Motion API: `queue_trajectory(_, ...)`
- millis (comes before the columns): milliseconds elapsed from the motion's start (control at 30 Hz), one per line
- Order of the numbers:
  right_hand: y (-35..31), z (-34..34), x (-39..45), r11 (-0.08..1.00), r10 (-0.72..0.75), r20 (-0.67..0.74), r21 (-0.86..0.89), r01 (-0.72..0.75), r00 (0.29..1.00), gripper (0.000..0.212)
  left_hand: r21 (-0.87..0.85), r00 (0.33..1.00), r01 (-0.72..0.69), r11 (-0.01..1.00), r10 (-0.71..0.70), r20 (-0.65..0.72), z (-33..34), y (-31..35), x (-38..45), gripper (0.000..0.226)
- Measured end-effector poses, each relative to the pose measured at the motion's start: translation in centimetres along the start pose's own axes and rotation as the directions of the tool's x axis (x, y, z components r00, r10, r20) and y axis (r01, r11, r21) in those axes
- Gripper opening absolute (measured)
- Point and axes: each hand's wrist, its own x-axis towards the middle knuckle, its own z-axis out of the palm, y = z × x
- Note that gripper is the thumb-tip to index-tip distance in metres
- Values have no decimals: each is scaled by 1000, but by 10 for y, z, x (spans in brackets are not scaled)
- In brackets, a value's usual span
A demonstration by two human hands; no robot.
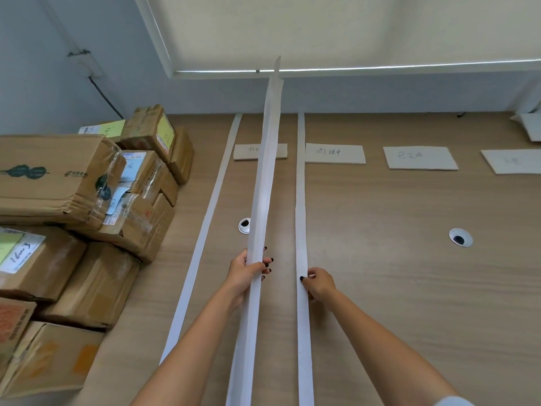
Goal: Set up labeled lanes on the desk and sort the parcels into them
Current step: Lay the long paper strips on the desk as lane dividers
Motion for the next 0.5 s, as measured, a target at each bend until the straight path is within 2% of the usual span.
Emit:
queue_trajectory(133,2,-5,0,945,-59,-55,-326,38,997,26,2,1000,1,1000,-1,12,2,0,3,35)
queue_trajectory(233,0,-8,-3,932,-43,-85,-363,9,995,28,-9,1000,3,1000,-3,24,6,0,2,33)
queue_trajectory(300,-3,-10,-8,961,-27,-96,-276,0,995,31,-18,1000,3,1000,-3,30,10,0,2,32)
queue_trajectory(367,-9,-13,-17,998,-41,-83,-42,38,996,26,-25,999,2,1000,-1,38,16,0,1,32)
queue_trajectory(433,-18,-17,-32,976,-70,-27,205,74,997,20,-36,999,-3,999,5,50,25,-2,-1,31)
queue_trajectory(500,-26,-26,-49,936,-114,41,341,93,993,21,-33,998,-7,999,9,60,37,-3,-6,27)
